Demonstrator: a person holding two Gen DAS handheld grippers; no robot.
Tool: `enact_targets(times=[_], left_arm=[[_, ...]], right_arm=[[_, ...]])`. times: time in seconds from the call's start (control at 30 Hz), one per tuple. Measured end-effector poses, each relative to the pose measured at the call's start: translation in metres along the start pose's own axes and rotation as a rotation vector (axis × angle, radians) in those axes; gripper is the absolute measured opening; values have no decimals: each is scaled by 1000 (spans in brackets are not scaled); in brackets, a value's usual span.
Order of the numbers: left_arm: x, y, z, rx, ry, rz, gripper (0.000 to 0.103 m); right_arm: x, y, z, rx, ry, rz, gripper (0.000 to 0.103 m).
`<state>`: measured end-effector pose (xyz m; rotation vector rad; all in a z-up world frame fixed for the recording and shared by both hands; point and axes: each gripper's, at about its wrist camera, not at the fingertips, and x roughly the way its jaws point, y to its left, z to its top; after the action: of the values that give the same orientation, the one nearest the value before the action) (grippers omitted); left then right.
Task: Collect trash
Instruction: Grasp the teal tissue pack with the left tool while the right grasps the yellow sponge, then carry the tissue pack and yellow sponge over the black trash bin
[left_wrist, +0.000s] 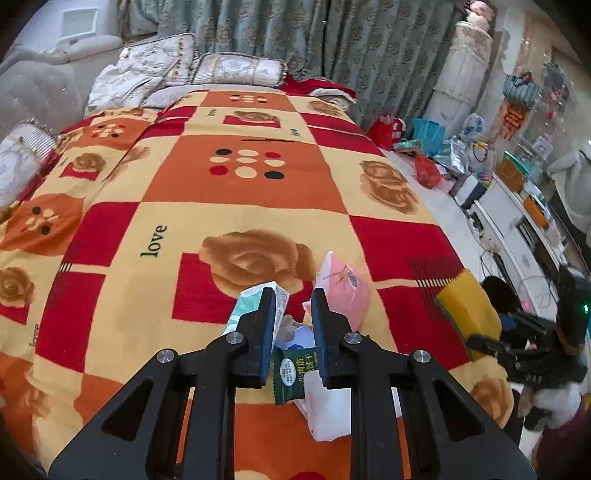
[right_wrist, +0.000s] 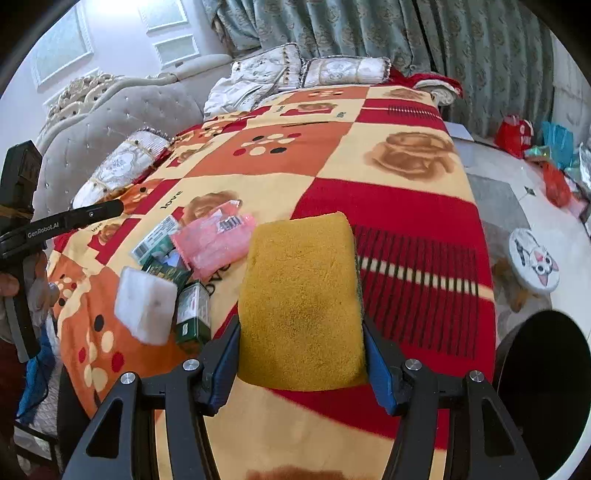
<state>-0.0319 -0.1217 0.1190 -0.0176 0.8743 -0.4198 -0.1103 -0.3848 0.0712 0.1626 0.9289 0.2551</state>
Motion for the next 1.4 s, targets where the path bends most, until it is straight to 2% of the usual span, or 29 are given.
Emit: enact_targets(times=[0.03, 0.07, 0.1, 0.17, 0.23, 0.3, 0.43, 0.47, 0.5, 0.53, 0.57, 0.73, 1.0, 1.4], left_arm=[[3, 2, -1, -10, 11, 1, 19], [6, 4, -2, -16, 27, -1, 28], [12, 5, -4, -18, 45, 1, 51], [21, 7, -8, -28, 56, -4, 72], [31, 10, -12, -35, 70, 2, 72], [47, 16, -15, -47, 95, 40, 72], [79, 38, -19, -113, 159, 72, 69], [85, 40, -21, -113, 171, 77, 53], [88, 42, -22, -112, 181, 79, 43], [85, 43, -23, -119, 170, 76, 42], [81, 44, -23, -124, 161, 71, 33], [44, 37, -15, -131, 81, 41, 31], [1, -17, -2, -66, -1, -18, 31], [5, -115, -6, 60, -9, -75, 31]], right_arm=[[-1, 1, -3, 0, 1, 2, 59], [-3, 2, -5, -1, 1, 3, 59], [-4, 3, -7, -2, 3, 3, 59], [-5, 5, -10, -2, 9, 8, 59], [-3, 5, -12, 3, 15, 9, 59], [-1, 5, -13, 8, 24, 9, 59], [3, 8, -16, 7, 40, 14, 59], [3, 9, -16, 5, 41, 14, 59], [4, 10, -16, 4, 41, 15, 59], [4, 10, -16, 5, 40, 18, 59], [3, 10, -15, 6, 37, 20, 59], [0, 12, -12, 13, 15, 37, 59], [-13, 13, -10, 14, -22, 39, 59], [-52, -19, -17, 78, -93, -20, 59]])
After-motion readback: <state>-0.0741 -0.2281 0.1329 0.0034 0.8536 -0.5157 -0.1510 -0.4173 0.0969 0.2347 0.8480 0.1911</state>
